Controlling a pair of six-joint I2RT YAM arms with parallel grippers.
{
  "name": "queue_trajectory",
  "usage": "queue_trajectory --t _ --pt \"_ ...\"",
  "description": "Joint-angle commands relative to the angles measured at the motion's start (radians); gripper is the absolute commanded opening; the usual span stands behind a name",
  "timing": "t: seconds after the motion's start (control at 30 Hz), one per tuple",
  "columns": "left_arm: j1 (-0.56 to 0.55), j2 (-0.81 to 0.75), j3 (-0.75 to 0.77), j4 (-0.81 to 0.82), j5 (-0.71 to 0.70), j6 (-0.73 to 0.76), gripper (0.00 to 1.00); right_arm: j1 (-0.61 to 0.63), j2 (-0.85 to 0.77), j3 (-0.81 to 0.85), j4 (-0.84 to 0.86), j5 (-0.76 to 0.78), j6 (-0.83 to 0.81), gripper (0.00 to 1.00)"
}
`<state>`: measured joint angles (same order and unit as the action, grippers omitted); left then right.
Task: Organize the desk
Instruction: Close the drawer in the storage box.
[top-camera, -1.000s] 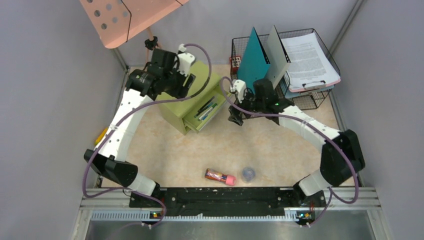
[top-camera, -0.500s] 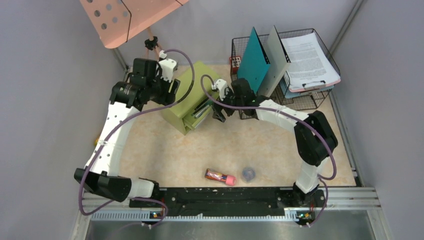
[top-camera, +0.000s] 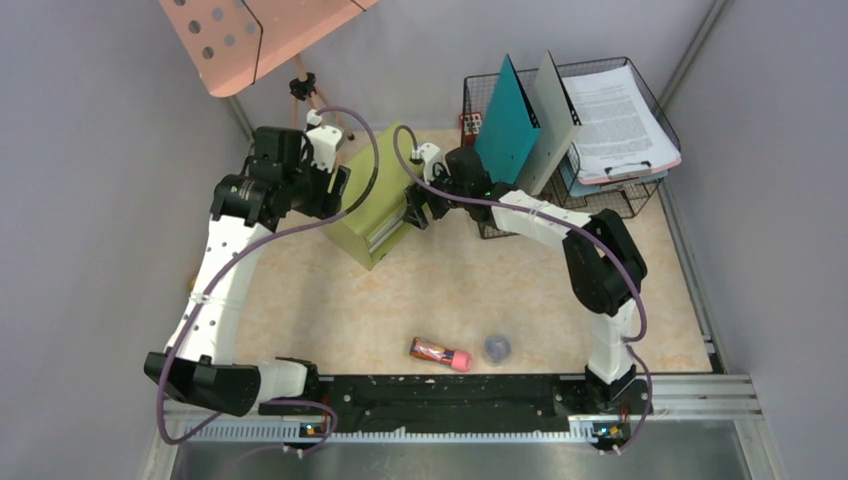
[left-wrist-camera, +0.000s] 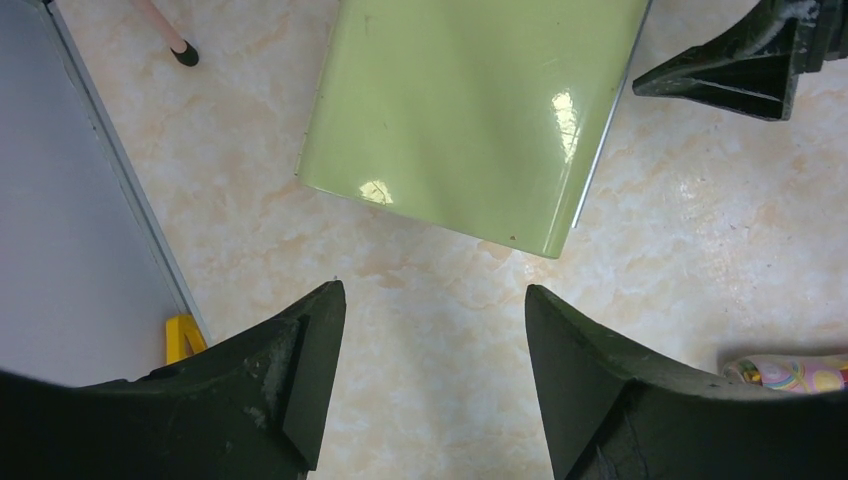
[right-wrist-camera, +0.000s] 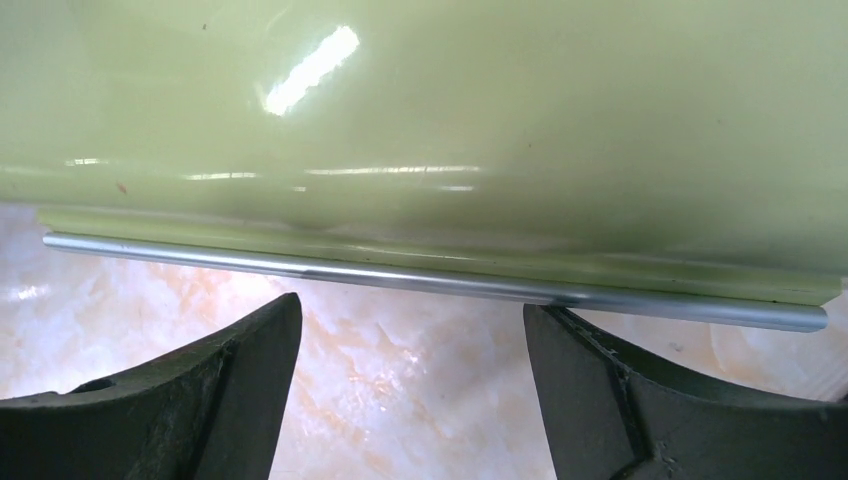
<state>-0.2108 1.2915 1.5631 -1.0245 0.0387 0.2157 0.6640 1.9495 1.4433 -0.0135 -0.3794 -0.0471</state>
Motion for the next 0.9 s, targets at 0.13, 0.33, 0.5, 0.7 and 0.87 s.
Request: queue_trajectory --t 0.13,0.33,0.5,0.7,0.87 --pt "0.005 -0.071 -0.053 0.027 0.063 0.050 0.72 0.011 0.023 0.085 0.087 -0.103 0.123 0.82" --pt "0.005 -0.112 -0.149 0.113 0.065 0.067 0.73 0.006 0.011 0.083 0.078 -0.148 0.129 0.83" --pt "0.005 -0.089 -0.155 0.179 0.011 0.014 0.79 -0.042 -0.030 0.014 0.046 -0.064 0.202 0.82" --pt "0.008 -0.022 -0.107 0.285 -0.029 -0.050 0.86 -0.060 -0.029 -0.043 0.062 -0.066 0.276 0.80" --pt "0.019 0.107 -0.035 0.334 -0.030 -0.091 0.89 -0.061 0.030 -0.025 0.075 -0.076 0.359 0.78"
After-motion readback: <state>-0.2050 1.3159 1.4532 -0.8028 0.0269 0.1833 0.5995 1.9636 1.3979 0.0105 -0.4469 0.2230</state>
